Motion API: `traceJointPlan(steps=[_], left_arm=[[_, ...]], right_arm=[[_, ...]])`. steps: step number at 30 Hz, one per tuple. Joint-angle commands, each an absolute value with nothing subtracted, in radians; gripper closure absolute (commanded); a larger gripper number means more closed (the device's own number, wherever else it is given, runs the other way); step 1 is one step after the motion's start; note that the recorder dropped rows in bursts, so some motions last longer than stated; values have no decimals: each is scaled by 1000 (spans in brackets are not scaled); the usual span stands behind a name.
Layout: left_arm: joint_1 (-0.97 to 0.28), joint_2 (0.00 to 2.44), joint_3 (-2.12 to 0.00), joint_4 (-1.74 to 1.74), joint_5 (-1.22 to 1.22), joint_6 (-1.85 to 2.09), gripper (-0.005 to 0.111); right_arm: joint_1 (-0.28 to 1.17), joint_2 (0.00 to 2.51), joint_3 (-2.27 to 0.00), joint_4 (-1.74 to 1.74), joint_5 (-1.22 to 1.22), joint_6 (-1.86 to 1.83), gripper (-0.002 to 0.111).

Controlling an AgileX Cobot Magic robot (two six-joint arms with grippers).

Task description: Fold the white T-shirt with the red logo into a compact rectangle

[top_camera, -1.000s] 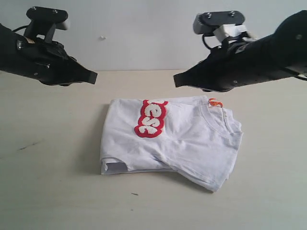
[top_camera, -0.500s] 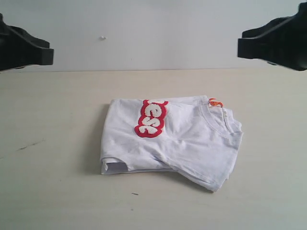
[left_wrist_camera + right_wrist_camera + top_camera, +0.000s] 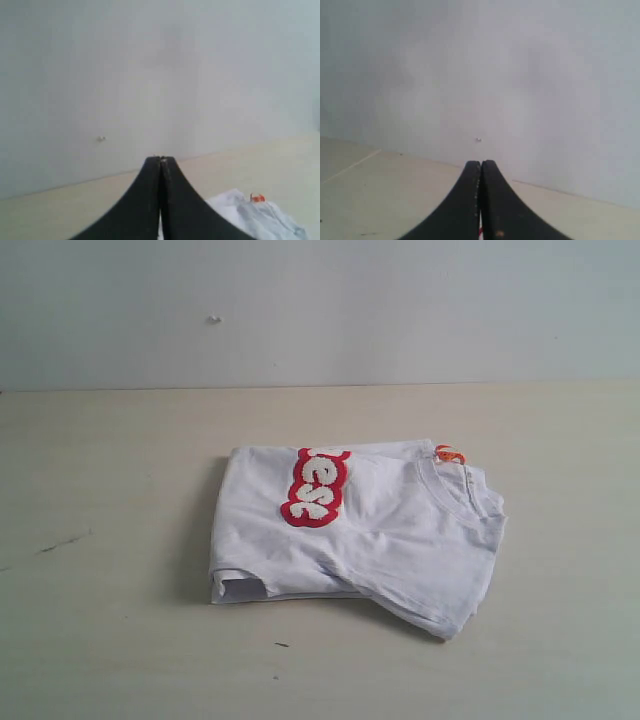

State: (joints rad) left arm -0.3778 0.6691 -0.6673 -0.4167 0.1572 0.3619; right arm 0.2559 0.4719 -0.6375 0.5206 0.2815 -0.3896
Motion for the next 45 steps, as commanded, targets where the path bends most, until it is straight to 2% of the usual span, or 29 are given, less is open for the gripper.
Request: traceJointPlan(steps=[1,9,20,45], left_arm=[[-381,510,-632,-433,136,358,107],[-381,316,-600,-433,134,358,107],[-381,159,-600,-400,138,362,107],[-377,129,-594,-385,150,362,107]], right_arm=[[253,356,-633,517,304,-376,108],[253,256,-633,515,304,-372,108],[253,245,-633,515,307,-369,108],[253,245,-633,515,306,-365,108]])
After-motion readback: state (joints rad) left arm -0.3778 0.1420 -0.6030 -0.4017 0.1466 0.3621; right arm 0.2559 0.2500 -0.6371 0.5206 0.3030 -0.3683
